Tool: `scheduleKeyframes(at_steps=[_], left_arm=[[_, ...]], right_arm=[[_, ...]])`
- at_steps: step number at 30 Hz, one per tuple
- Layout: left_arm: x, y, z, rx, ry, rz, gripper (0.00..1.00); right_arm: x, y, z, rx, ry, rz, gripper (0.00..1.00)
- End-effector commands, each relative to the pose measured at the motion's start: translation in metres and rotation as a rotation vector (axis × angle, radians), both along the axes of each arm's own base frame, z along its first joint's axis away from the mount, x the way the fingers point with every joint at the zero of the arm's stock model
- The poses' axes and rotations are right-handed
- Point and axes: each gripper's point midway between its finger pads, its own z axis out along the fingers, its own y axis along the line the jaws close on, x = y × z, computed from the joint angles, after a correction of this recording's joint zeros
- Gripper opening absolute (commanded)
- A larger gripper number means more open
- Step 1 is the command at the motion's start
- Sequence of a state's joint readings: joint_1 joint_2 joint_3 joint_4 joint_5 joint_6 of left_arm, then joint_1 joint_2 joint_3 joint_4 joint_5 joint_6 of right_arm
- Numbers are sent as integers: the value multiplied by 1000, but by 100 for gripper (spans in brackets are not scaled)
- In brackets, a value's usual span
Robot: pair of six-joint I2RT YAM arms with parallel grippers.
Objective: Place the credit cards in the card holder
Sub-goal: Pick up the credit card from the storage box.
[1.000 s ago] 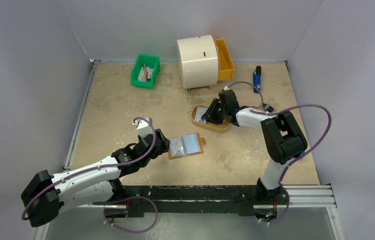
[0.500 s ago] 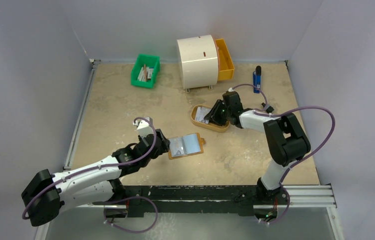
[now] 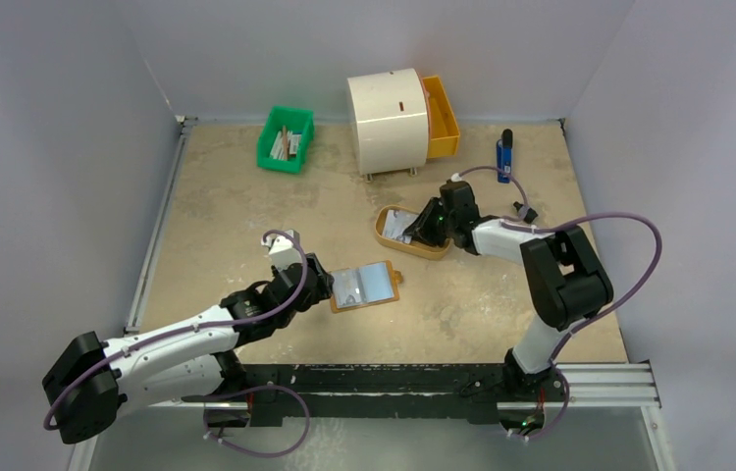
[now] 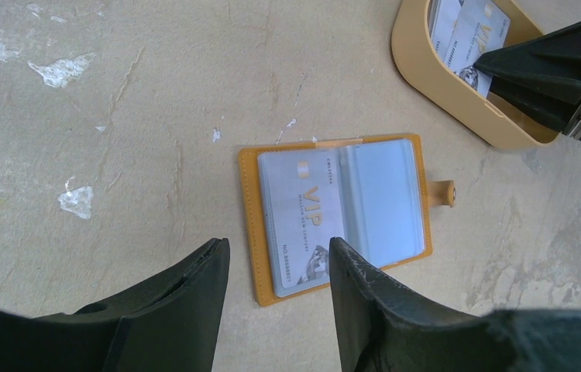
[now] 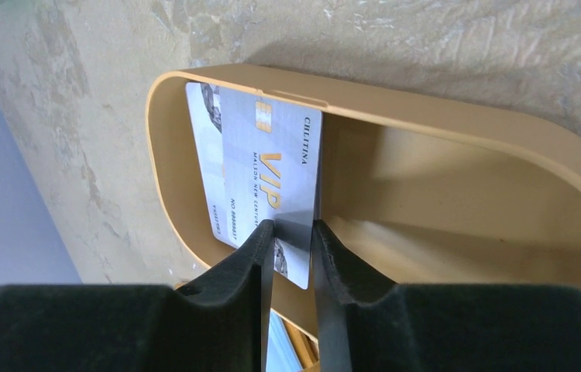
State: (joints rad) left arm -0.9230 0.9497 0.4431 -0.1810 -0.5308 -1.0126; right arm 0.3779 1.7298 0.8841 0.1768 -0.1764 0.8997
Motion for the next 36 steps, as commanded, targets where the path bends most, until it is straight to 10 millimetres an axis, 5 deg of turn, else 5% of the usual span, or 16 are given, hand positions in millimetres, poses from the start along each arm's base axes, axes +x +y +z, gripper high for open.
scheduleKeyframes(at_steps=[1,17,27,36], left_arm=[[7,-6,13,-43,-30,23,49],[8,-7,12,-43,-27,24,49],[11,2,17,-35,-41,74,49],[12,3,17,-40,-31,97,49]], right_arm=[[-1,-11,10,-3,-33,-38,25],[-5,-8,37,48,-60,-37,0],[-13,-4,78,181,22,-160,0],[-28,-3,97,366,146,-275,0]])
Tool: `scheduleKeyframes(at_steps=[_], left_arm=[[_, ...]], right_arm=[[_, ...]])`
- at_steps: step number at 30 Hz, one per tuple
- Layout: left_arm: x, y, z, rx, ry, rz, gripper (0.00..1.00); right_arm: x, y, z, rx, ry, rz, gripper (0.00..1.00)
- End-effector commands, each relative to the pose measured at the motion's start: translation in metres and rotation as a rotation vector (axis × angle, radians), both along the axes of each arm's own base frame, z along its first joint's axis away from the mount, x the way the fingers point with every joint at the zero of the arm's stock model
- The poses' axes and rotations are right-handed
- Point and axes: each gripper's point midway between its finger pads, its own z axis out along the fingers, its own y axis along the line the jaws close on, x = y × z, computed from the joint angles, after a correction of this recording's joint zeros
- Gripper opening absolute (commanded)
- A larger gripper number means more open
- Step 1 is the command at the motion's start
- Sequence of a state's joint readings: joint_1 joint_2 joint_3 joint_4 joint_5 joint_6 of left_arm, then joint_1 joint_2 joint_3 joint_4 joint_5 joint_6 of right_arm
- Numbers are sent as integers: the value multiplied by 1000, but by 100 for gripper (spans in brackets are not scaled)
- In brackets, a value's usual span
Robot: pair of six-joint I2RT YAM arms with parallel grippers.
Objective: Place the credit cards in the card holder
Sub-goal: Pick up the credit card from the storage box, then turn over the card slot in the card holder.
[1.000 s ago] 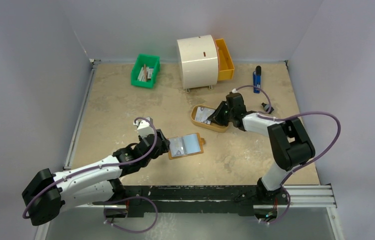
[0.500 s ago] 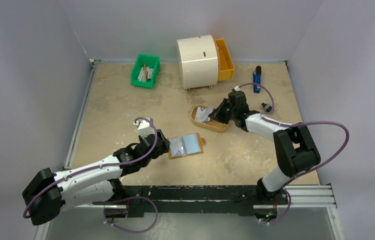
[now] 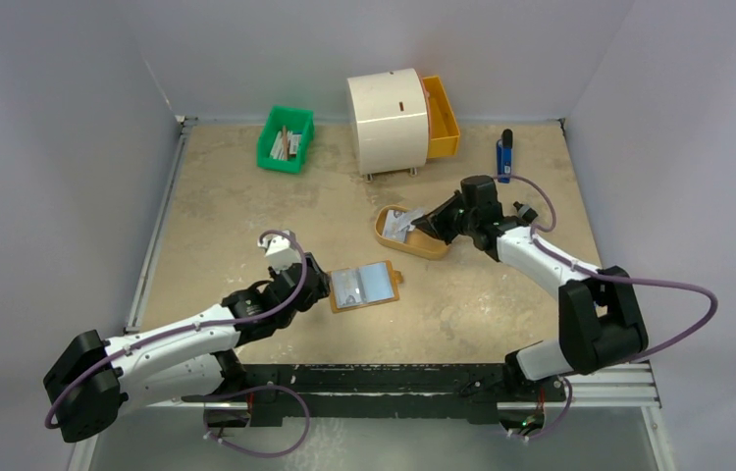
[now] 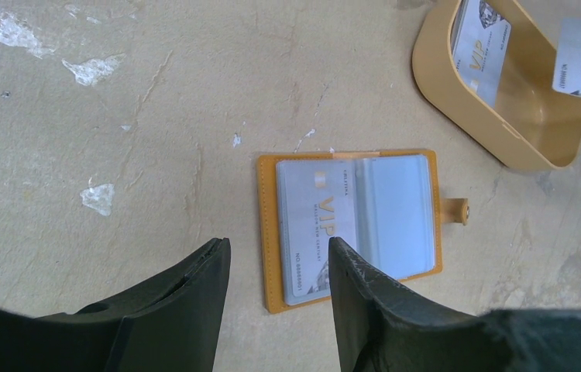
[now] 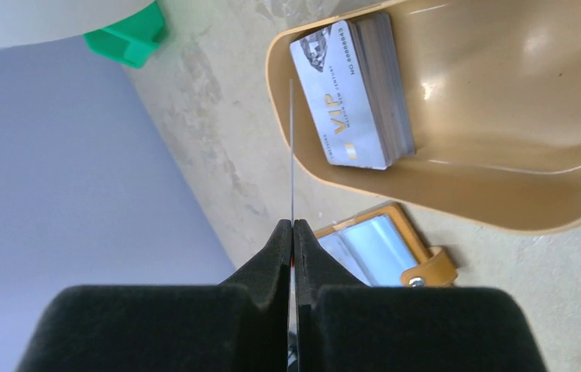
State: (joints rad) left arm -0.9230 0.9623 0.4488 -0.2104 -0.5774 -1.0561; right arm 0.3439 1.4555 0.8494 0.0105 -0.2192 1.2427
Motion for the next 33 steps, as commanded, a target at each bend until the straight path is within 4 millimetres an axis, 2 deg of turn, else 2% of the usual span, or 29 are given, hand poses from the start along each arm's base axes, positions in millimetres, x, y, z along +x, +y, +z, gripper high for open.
scheduleKeyframes(at_steps=[1,9,14,17,20,23,27,33], left_arm=[[9,-5,21,-51,-39,37,49],[7,-6,26,-78,-48,29,48],[7,-9,30,-83,-54,11,48],[8,-18,34,-97,-61,-29,48],[8,-33,43,-101,-62,-101,48],[6,-51,48,-113,-54,-185,49],[7,-75,44,-134,-31,-249,53],[22,-103,30,-118,2,-272,53]], right_arm=[[-7,6,19,118,48,-38,0],[-13,9,26,127,-5,18,0],[-16,10,40,106,-102,87,0],[-15,14,55,25,-227,218,0],[-37,22,63,-98,-321,425,0],[-70,21,54,-216,-372,562,0],[-112,18,25,-250,-335,688,0],[-141,24,-8,-207,-266,794,0]])
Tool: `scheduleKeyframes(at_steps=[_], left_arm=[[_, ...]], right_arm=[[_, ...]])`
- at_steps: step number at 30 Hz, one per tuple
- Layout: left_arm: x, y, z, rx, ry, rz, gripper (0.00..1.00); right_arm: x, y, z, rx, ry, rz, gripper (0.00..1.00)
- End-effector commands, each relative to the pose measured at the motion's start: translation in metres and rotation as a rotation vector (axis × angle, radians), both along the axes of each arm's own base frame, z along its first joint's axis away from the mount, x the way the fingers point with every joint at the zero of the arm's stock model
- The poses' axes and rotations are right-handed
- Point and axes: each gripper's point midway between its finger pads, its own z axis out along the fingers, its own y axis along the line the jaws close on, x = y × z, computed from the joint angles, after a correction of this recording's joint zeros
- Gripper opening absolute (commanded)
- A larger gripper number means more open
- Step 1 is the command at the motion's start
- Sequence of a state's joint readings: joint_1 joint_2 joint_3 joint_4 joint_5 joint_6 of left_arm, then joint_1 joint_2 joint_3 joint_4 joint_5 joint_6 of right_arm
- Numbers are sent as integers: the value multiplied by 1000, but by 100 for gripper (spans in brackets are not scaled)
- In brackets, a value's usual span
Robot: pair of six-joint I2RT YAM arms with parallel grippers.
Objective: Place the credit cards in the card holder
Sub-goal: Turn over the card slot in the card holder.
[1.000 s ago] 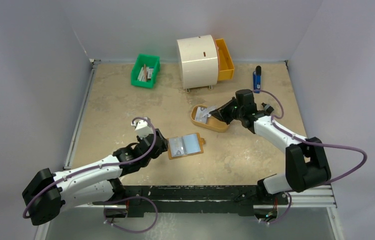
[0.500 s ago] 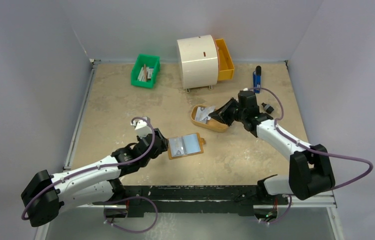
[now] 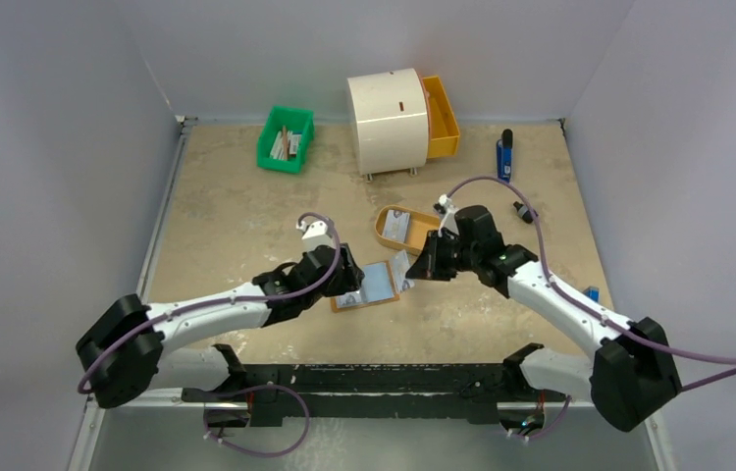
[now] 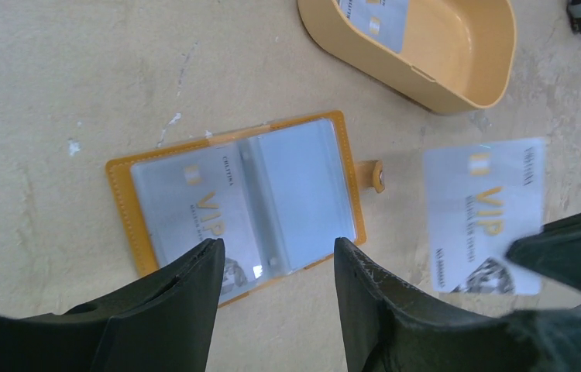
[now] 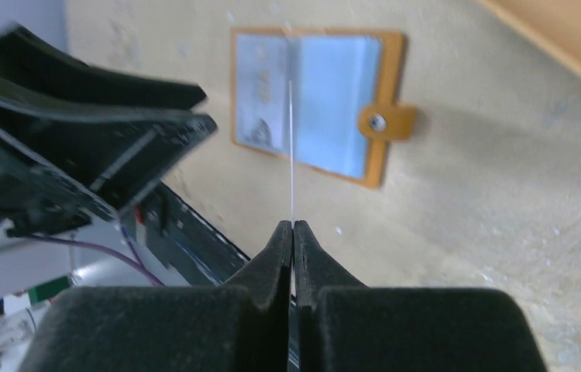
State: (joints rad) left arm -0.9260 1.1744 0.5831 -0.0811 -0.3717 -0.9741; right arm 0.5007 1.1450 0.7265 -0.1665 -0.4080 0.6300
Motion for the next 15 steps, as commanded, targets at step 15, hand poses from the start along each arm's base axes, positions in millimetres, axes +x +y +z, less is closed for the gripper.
scheduleKeyframes(at_steps=[15], left_arm=[[33,-55,-27,96,49,-66,52]], right_arm=[[-32,-6,-56,-59,132,68,0]])
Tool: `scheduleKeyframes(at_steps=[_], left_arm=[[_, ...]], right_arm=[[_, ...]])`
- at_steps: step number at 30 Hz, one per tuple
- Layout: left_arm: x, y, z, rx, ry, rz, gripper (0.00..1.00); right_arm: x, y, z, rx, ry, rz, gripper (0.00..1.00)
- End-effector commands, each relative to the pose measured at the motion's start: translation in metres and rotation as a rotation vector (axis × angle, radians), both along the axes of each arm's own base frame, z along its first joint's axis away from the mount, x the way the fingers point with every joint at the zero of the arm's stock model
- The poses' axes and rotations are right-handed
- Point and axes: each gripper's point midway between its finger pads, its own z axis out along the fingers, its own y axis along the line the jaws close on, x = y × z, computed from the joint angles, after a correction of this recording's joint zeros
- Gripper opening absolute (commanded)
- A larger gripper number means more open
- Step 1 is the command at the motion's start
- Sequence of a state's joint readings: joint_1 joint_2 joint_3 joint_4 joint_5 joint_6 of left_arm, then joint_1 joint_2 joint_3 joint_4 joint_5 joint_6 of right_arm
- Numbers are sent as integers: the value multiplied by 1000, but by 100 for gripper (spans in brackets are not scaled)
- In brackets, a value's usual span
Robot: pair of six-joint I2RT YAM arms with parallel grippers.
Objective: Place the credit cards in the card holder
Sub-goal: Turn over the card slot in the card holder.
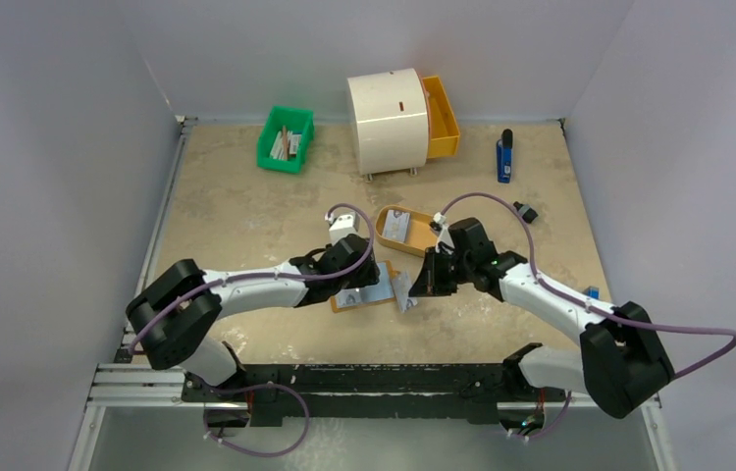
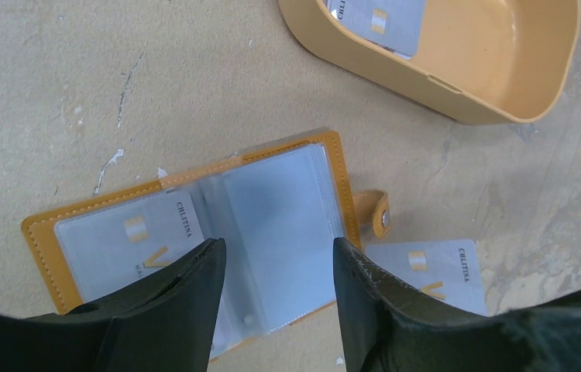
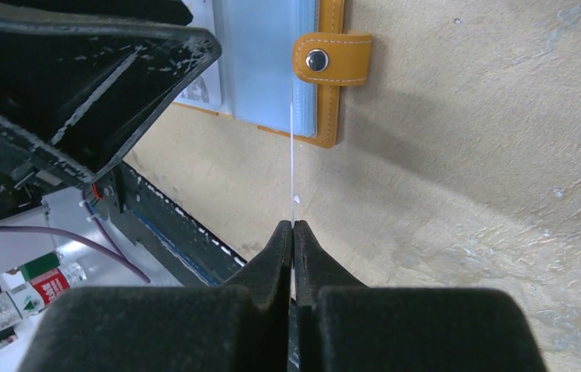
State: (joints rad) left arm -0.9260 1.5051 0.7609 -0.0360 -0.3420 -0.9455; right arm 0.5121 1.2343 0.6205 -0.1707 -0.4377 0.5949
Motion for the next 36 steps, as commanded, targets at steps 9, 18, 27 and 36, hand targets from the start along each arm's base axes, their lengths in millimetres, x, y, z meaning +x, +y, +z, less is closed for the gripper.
scheduleKeyframes(at_steps=[9,18,27,36], left_arm=[[8,-6,-17,88,16,-19,47],[5,-1,-31,142,39,-25,26],[7,4,-33,174,34,-24,6],[9,4,11,77,-43,0,44]], right_arm=[[0,2,21,42,-58,-3,0],[-6,3,21,52,-49,21,0],[-9,8,14,45,-30,62,0],[0,1,20,22,-80,8,0]])
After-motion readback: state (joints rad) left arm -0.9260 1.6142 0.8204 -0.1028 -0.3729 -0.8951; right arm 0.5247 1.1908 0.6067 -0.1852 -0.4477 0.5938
